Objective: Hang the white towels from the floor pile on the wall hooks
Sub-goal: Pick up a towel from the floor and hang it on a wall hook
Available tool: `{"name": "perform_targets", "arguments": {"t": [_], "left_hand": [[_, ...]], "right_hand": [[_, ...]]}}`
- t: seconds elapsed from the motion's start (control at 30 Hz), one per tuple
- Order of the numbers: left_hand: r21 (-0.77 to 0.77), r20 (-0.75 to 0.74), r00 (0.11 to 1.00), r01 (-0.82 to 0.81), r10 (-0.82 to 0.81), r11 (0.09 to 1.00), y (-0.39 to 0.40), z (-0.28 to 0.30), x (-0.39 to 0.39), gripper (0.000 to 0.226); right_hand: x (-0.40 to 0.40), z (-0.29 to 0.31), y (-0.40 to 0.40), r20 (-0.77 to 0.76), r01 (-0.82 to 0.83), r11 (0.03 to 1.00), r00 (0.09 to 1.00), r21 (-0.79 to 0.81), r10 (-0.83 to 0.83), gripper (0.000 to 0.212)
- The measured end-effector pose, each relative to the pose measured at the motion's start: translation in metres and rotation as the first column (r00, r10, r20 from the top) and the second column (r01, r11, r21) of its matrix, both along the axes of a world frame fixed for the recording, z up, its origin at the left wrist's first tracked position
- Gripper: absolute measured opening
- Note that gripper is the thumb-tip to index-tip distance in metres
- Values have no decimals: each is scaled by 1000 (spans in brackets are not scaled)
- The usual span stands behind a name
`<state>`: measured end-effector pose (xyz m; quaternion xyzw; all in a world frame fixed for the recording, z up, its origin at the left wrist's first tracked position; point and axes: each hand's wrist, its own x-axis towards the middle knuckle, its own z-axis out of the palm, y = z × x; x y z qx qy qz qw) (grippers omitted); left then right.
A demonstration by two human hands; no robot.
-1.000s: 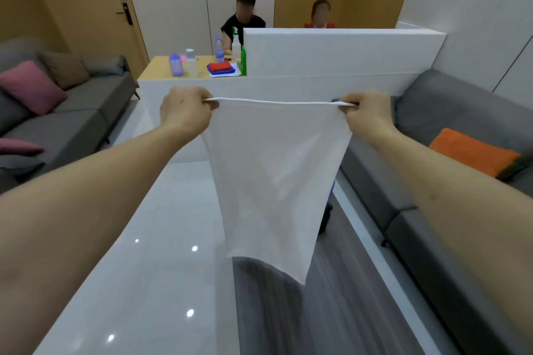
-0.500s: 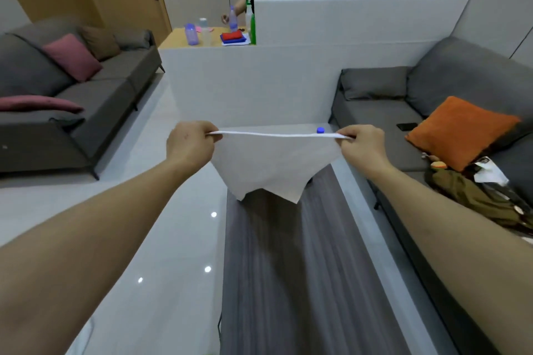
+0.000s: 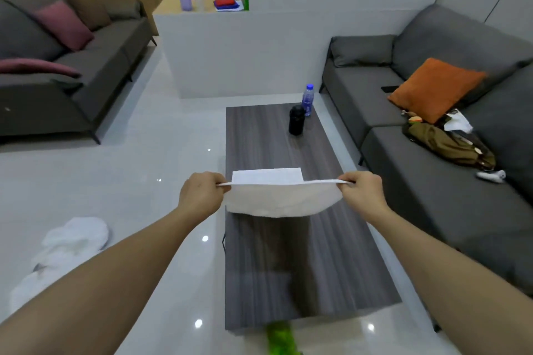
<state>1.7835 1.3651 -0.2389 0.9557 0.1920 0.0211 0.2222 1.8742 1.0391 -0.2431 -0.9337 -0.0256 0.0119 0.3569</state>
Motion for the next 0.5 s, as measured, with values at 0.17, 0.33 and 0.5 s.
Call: {"name": "perform_targets", "arguments": {"t": [0.17, 0.33, 0.5], "left_hand": [[-53, -142, 989, 26, -33, 998, -23, -49, -92, 15], [-71, -217, 975, 24, -39, 997, -36, -89, -135, 19], [-81, -244, 969, 19, -38, 997, -41, -113, -129, 16]], "right_hand": [[-94, -47, -29, -127, -33, 994, 992, -105, 19, 18], [-141, -92, -47, -219, -36, 987, 976, -156, 1, 20], [-141, -123, -56, -248, 12, 984, 967, -179, -57, 14]]}}
